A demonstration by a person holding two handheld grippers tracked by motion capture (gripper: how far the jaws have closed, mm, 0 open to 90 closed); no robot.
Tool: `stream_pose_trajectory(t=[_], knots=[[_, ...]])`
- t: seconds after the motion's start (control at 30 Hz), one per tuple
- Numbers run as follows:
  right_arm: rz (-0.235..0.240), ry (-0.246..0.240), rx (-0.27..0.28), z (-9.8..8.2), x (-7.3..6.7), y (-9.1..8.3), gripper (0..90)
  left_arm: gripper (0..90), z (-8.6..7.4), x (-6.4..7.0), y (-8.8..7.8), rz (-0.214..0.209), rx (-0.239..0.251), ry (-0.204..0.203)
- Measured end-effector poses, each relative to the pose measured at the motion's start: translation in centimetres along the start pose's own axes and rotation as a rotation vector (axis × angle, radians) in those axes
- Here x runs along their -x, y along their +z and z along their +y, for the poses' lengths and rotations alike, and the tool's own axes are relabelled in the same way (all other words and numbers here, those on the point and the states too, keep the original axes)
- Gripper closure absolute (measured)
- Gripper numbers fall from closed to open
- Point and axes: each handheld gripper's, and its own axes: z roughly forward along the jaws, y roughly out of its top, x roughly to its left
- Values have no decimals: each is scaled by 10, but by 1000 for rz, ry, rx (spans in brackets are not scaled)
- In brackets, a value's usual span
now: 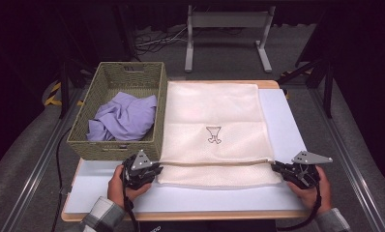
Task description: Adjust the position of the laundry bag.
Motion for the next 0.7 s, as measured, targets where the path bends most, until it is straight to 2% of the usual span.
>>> stream_pose_trajectory(t=[0.1,0.17,0.33,0.7], knots=[[4,-3,6,1,0,-1,831,735,-2,0,-8,-8,39,18],[10,-1,7,0,0,-1,831,721,-4,-1,-12,-12,50,8],[12,-9,13,0,1,-2,832,681,-8,-4,-16,-18,55,-8],[13,-21,13,1,0,-2,834,631,-7,-3,-18,-56,61,19]])
